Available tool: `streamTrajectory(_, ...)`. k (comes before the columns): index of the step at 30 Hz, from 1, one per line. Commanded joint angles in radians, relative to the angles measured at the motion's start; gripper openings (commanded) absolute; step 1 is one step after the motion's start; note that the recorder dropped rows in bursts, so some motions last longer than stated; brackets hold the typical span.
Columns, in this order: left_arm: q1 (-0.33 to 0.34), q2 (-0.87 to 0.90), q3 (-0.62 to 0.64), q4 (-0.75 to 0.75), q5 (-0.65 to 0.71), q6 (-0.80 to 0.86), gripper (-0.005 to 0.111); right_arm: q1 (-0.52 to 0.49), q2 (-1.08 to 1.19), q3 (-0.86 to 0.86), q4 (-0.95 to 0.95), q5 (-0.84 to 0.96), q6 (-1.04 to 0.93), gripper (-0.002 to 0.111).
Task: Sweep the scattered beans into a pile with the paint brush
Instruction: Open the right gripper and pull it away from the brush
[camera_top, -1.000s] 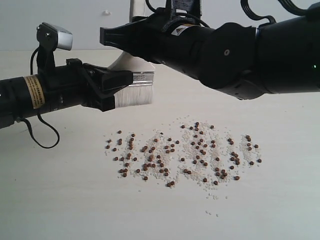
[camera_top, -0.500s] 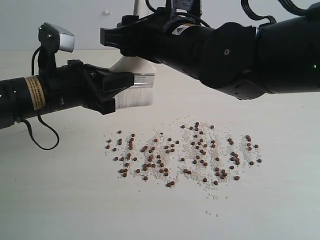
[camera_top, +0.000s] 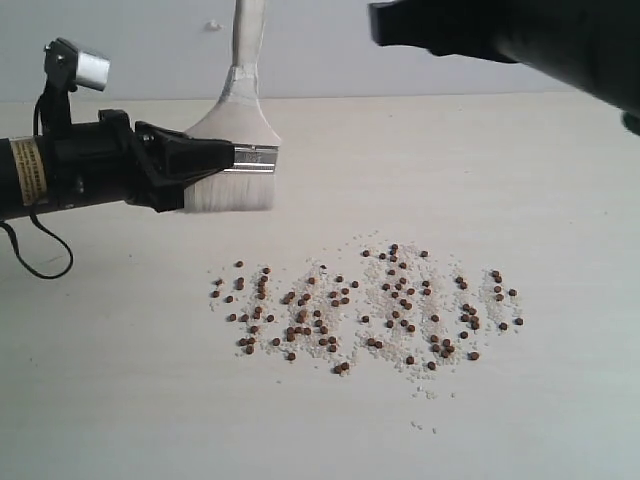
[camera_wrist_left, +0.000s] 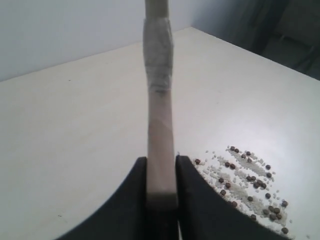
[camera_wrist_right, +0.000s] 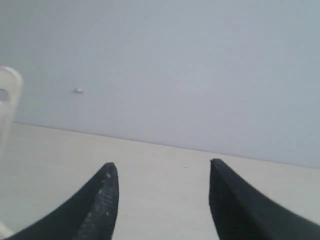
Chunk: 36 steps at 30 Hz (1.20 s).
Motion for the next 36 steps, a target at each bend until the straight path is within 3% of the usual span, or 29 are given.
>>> streamTrajectory(1, 0.041, -0.001, -0.039, 0.105, -0.109, -0.114, 0.000, -0.001, -0.126, 0.078, 0.038, -0.083, -0.091, 0.037)
streamTrajectory(3, 0.052, -0.001, -0.047, 0.119, -0.139, -0.140, 0.000, -0.001, -0.172, 0.110, 0.036, -0.087, -0.099, 0.027)
streamTrajectory(5, 0.070, -0.001, -0.058, 0.168, -0.179, -0.173, 0.000, -0.001, -0.242, 0.165, 0.055, -0.106, -0.189, 0.002)
streamTrajectory(9, 0.072, 0.037, -0.111, 0.293, -0.285, -0.244, 0.000, -0.006, -0.279, 0.174, 0.211, -0.177, -0.503, 0.000)
streamTrajectory(15, 0.072, 0.148, -0.163, 0.373, -0.285, -0.241, 0.000, -0.120, -0.305, 0.253, 0.211, -0.052, -0.487, 0.000)
streamTrajectory(17, 0.072, 0.168, -0.165, 0.373, -0.285, -0.228, 0.000, -0.177, -0.302, 0.292, 0.211, 0.072, -0.464, 0.000)
streamTrajectory(18, 0.072, 0.175, -0.165, 0.358, -0.285, -0.216, 0.000, -0.248, -0.300, 0.323, 0.208, 0.237, -0.391, 0.000)
streamTrajectory(23, 0.072, 0.167, -0.174, 0.345, -0.285, -0.201, 0.000, -0.444, -0.281, 0.344, -0.081, 0.559, -0.049, 0.000)
streamTrajectory(27, 0.072, 0.167, -0.174, 0.318, -0.285, -0.188, 0.000, -0.579, -0.194, 0.317, -0.093, 0.837, -0.009, 0.000)
streamTrajectory(29, 0.072, 0.167, -0.174, 0.318, -0.285, -0.188, 0.000, -0.634, -0.124, 0.281, -0.093, 0.995, -0.042, 0.000)
streamTrajectory(36, 0.072, 0.167, -0.174, 0.317, -0.285, -0.168, 0.000, -0.763, 0.083, 0.258, 0.211, 1.515, -0.639, 0.000)
